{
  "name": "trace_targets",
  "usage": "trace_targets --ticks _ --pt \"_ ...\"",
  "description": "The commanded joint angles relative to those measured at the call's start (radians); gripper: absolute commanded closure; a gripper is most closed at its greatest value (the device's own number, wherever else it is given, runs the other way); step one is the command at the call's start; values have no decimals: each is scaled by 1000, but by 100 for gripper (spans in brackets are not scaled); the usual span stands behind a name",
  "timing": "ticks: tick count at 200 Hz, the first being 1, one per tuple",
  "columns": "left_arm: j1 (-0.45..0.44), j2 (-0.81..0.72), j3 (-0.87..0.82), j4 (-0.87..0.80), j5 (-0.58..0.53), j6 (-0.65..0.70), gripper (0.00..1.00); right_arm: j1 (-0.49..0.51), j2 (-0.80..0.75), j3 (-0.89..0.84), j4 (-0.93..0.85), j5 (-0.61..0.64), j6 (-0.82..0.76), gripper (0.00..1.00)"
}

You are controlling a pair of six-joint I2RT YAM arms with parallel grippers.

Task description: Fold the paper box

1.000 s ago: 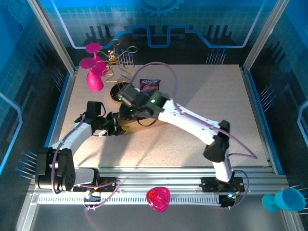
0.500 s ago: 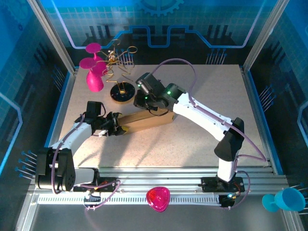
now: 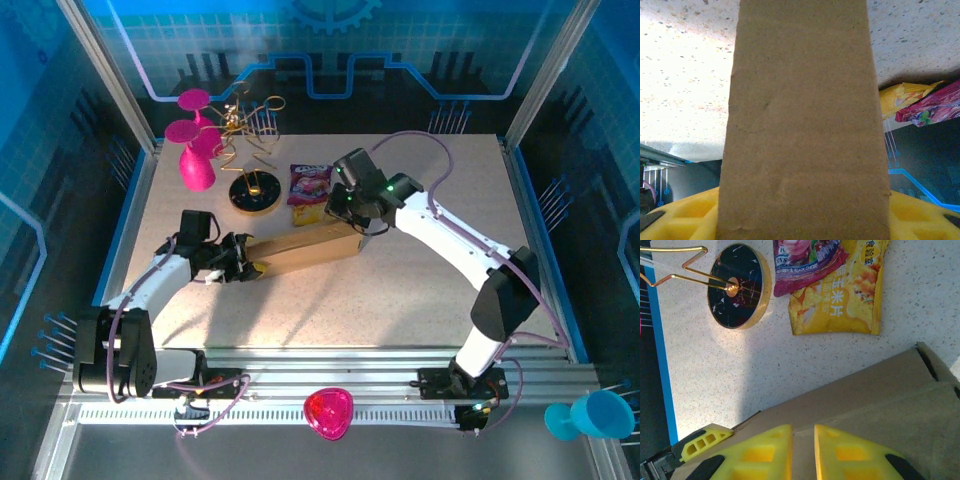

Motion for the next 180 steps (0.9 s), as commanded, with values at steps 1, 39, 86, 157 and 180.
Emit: trace_targets --ticks 1,39,86,157,180 --pt "3 21 -22 -60 -140 -101 93 5 -71 -74 40 -16 24 80" --pt "3 24 -21 -60 -142 -102 93 -46 -161 -171 96 -14 37 80" --pt "3 20 -25 -63 -143 -96 93 -175 -213 -257 254 -190 71 80" --pt "3 20 -24 -61 -143 -99 93 -190 -191 -218 168 -223 161 86" --pt "3 20 -22 -60 -144 -99 93 -212 -200 -304 254 -258 186 86"
